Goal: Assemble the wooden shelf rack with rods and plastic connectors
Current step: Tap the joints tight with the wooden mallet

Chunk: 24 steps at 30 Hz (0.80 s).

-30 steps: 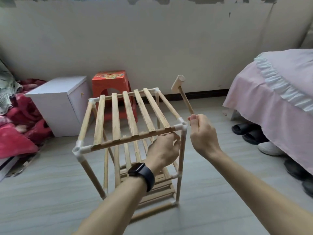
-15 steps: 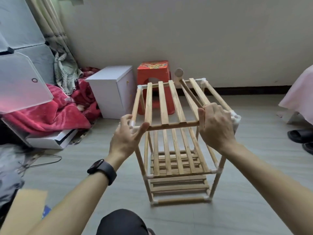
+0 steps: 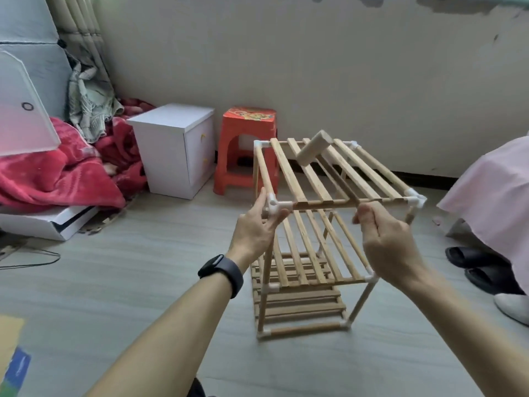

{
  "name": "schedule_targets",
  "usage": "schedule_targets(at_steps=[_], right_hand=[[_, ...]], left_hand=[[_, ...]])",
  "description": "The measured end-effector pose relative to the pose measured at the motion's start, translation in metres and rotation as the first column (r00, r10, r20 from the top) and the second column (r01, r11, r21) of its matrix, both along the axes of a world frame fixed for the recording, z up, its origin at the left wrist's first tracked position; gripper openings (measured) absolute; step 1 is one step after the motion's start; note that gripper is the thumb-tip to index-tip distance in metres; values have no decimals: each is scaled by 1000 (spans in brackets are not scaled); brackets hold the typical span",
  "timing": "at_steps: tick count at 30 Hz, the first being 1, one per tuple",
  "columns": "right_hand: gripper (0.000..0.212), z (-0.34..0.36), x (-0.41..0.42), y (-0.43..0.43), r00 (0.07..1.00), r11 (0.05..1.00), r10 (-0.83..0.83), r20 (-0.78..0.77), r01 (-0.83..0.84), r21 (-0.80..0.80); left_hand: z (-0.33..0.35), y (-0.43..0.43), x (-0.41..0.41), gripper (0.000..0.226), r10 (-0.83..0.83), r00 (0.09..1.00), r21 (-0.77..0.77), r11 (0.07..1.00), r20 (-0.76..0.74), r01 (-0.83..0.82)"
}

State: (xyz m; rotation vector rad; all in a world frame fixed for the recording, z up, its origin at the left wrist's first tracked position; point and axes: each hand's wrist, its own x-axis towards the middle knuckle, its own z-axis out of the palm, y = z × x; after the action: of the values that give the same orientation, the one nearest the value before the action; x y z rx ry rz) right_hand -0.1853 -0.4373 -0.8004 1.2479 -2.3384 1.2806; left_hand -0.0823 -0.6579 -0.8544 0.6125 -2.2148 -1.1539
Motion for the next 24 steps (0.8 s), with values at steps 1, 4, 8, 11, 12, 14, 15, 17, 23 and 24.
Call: schedule_targets(at_steps=[1,4,8,11,12,14,15,17,23,24], right_hand=[[33,-3,7,6,999,999,24,26,-25,44],[34,-8,23,15,994,989,81,66,-89,120],[27,-6,32,11,993,973,121,-6,-117,197],[27,-1,32,4,992,936,108,-60,-81,343],[27,2,31,3,992,929,105,-64,-75,362],[27,12,32,-1,991,932,114,-66,-84,352],[27,18,32,-2,991,945,123,-60,-98,312],[29,26,31,-5,990,986,112,-81,-101,129],[30,18,33,-6,989,895,89,-115,-29,445],[29,17,30,-7,993,877,92,-71,-47,479]], left_hand=[[-6,2,1,47,-1,999,-35,999,39,2],[-15,2,1,50,5,995,-101,995,99,5],[-15,2,0,45,27,997,-89,996,76,-20],[-18,5,1,34,40,996,-89,996,81,-32],[-17,6,2,33,40,996,-90,995,83,-32],[-16,5,2,37,31,995,-92,996,93,-23],[-15,4,3,39,28,994,-99,995,104,-17],[-15,4,3,43,23,992,-113,994,122,-9],[-16,4,4,38,14,994,-101,995,110,-3],[-16,3,4,37,19,994,-100,995,107,-9]])
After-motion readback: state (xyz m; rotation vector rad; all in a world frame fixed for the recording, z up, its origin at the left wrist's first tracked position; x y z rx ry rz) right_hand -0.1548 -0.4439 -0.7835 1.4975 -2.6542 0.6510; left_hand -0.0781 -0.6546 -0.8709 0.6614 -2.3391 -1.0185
